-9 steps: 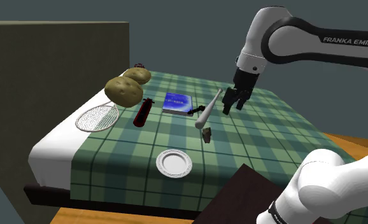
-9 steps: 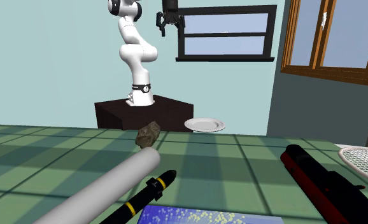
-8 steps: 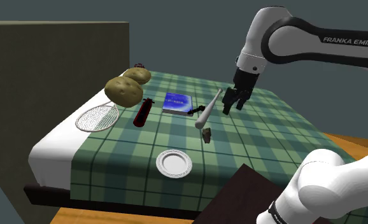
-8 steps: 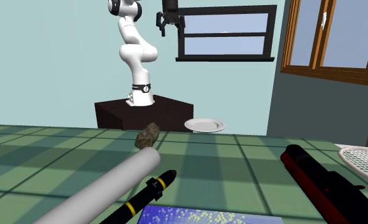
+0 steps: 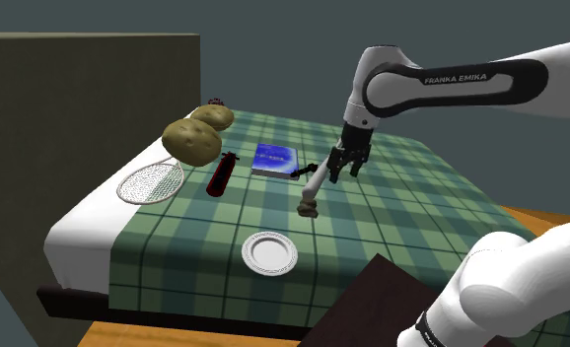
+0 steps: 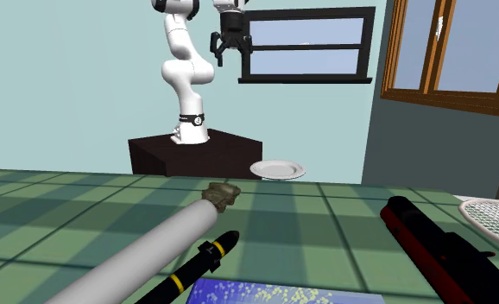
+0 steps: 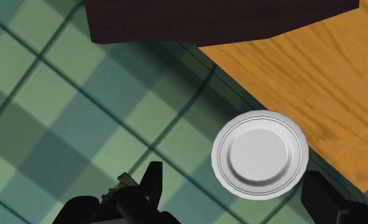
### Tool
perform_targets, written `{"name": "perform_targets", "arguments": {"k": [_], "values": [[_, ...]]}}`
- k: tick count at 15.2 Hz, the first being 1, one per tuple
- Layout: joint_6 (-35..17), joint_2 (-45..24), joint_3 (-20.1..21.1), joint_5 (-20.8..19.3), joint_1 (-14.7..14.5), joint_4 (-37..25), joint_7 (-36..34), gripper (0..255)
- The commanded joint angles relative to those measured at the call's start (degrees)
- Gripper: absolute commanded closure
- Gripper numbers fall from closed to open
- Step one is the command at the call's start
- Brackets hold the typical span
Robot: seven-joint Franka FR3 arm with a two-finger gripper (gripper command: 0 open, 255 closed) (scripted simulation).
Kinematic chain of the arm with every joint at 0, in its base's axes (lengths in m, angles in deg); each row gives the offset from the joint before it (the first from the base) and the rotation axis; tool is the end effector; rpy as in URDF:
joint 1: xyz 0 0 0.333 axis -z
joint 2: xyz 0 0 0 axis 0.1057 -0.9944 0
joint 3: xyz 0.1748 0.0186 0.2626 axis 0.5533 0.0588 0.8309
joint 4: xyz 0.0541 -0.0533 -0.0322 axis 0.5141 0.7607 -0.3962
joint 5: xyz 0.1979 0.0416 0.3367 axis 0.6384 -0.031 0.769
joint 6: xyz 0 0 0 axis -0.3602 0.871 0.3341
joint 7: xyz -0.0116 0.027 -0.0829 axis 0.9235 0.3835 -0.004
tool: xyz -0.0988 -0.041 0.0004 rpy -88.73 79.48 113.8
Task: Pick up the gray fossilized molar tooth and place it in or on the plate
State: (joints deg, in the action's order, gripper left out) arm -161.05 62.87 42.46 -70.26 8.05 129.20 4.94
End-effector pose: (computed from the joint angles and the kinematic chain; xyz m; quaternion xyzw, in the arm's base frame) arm 0.3920 -0.0359 0.4984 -0.9971 0.0738 0.0172 0.0088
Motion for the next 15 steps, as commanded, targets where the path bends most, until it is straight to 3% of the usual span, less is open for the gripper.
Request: {"name": "perform_targets", "arguments": {"k": [1,15], "values": [[-1.83,-3.37,-0.84,-0.52,0.63,-0.69,0.57,0],[-13.07,-33.28,-6.32,-1.06,4.70,-13.30,5.16,0]]}}
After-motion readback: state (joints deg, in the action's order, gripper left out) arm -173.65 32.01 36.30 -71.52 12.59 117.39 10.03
